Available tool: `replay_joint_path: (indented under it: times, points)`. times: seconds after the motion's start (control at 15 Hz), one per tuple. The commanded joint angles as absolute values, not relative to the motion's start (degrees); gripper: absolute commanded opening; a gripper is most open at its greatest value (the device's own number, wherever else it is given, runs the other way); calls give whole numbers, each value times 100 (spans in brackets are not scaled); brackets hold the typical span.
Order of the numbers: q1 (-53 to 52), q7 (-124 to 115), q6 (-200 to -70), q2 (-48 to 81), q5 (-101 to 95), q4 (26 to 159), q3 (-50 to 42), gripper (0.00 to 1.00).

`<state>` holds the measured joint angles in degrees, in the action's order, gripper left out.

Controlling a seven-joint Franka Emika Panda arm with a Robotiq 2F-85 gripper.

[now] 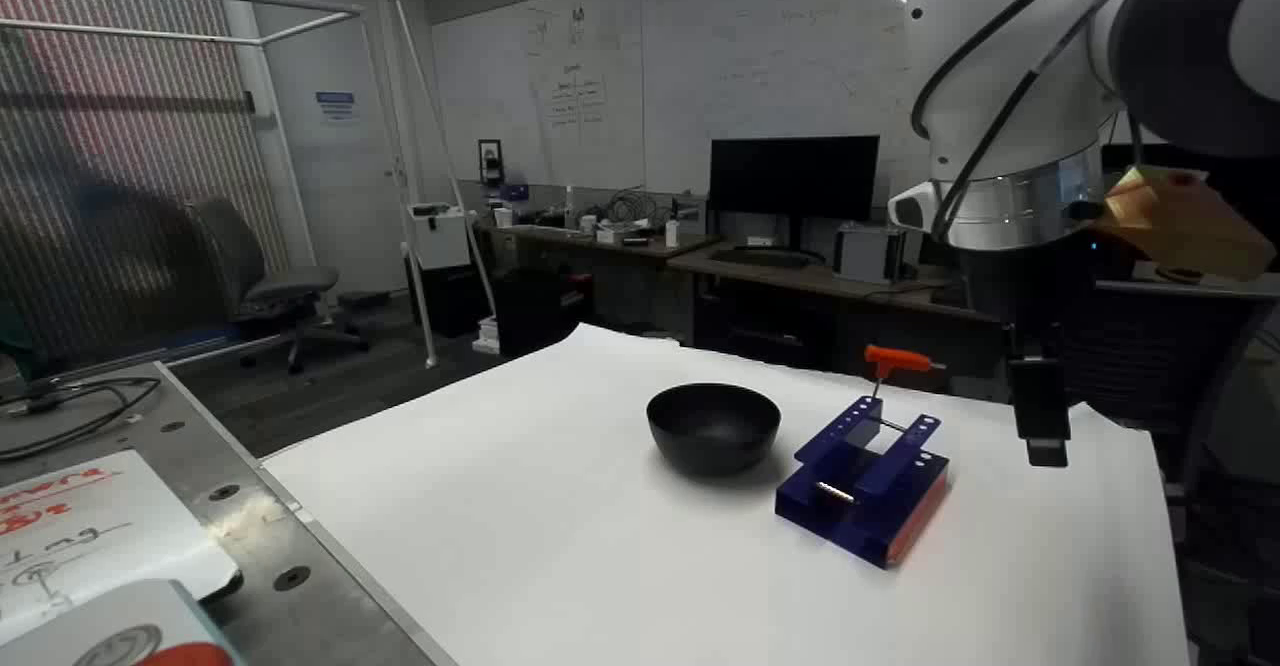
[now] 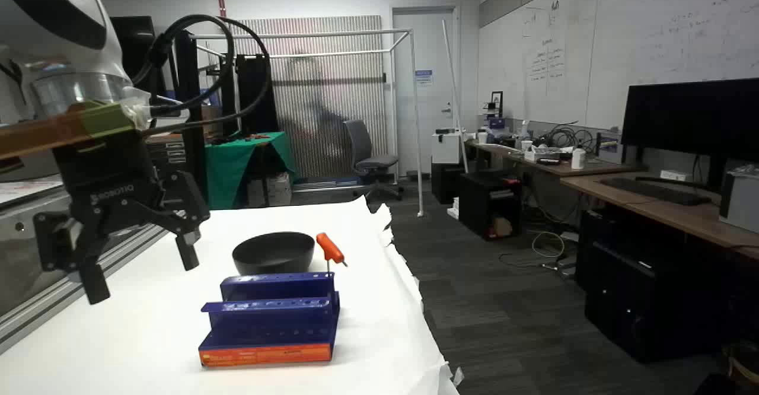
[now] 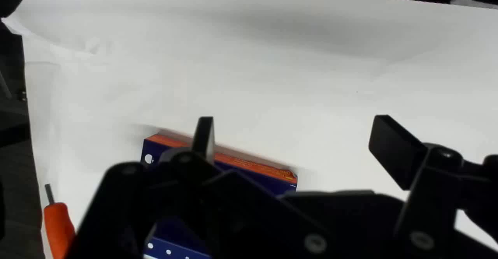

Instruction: Pick up the orange object tool and put it in the bowl

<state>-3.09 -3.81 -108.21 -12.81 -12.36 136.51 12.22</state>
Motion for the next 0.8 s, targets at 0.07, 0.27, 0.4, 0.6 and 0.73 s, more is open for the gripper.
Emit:
replay_joint_path:
  times: [0.07,0.27,0.4,0.6,0.73]
  points:
    - [-455,-408,-10808,-1276,-1264,13603,1083,100]
    - [-455,-408,-10807,-1277,-1264,13586,1083,100]
    - [-455,-408,-10807,-1276,-1264,13586,1083,100]
    - [-421,-456,-11050,-1206,-1346,13611,1054,100]
    - [-332,-319,-11486,-962,-1403,13480,903,100]
